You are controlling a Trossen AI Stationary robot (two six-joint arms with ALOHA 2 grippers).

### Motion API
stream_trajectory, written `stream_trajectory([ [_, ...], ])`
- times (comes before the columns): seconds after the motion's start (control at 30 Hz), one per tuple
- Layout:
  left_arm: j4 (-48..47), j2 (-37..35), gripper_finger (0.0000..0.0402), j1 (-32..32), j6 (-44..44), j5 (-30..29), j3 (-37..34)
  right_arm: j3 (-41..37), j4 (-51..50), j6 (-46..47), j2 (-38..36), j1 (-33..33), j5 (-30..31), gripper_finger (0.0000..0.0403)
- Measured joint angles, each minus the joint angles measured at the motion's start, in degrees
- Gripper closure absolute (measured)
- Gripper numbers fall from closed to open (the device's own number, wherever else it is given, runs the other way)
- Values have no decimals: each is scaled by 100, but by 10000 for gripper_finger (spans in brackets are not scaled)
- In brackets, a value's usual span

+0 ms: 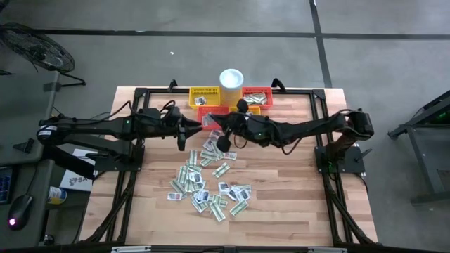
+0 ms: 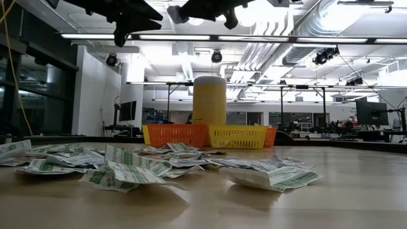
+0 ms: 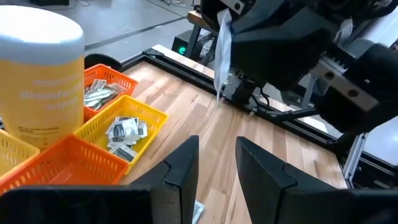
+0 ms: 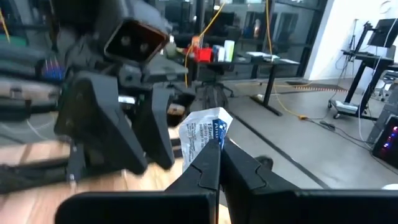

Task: Pick & Place First Aid Supplies
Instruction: Put the blue alcohol pad into the top yellow basket

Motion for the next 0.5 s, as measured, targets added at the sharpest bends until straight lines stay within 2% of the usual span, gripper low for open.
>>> stream_trajectory([
  [0.27,586,228,296,2,153,-22,2,9,384,186,120,26,103,403],
  [0.4,583,237,296,0,154,-402,2,9,358,203,135,88,189,403],
  [0.5,646,237,296,4,155,-472,2,8,361,208,135,133,184,403],
])
